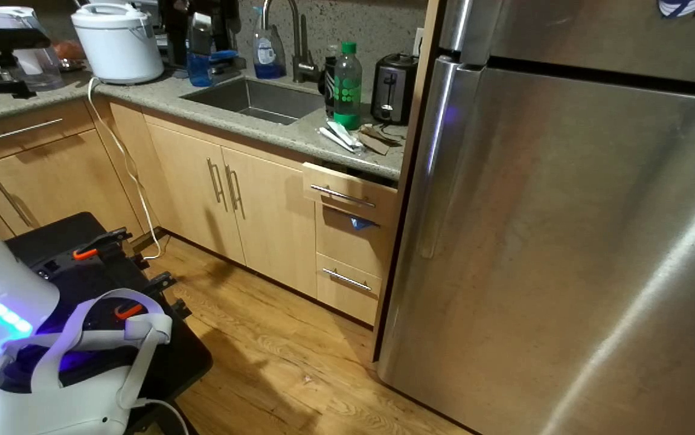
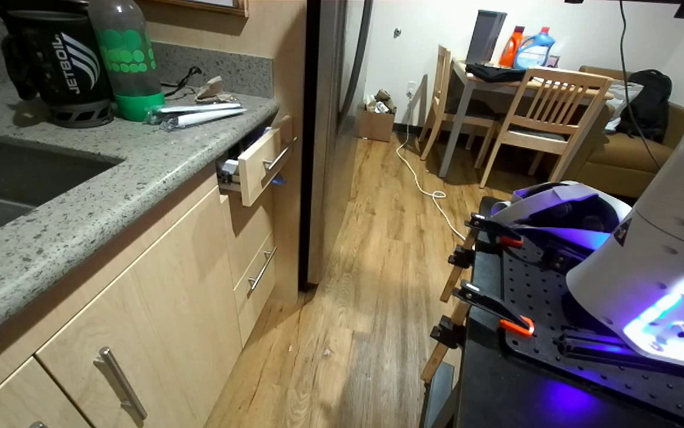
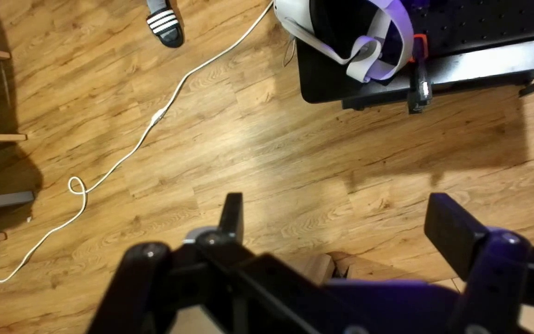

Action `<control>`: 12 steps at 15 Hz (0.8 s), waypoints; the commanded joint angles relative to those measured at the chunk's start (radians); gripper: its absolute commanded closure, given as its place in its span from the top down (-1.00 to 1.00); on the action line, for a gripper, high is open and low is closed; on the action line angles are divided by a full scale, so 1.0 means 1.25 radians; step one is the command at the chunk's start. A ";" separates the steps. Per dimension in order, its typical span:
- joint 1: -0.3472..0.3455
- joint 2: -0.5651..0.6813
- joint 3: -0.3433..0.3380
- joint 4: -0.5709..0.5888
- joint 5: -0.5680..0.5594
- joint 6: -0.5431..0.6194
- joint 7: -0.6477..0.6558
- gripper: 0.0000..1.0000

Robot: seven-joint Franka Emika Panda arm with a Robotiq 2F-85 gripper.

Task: Open the first top drawer

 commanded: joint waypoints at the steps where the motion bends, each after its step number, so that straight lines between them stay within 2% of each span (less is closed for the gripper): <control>1: 0.013 0.092 0.017 0.033 0.034 -0.012 0.108 1.00; 7: 0.006 0.242 0.012 0.072 0.126 0.043 0.326 1.00; 12: -0.007 0.294 -0.003 0.054 0.118 0.266 0.481 1.00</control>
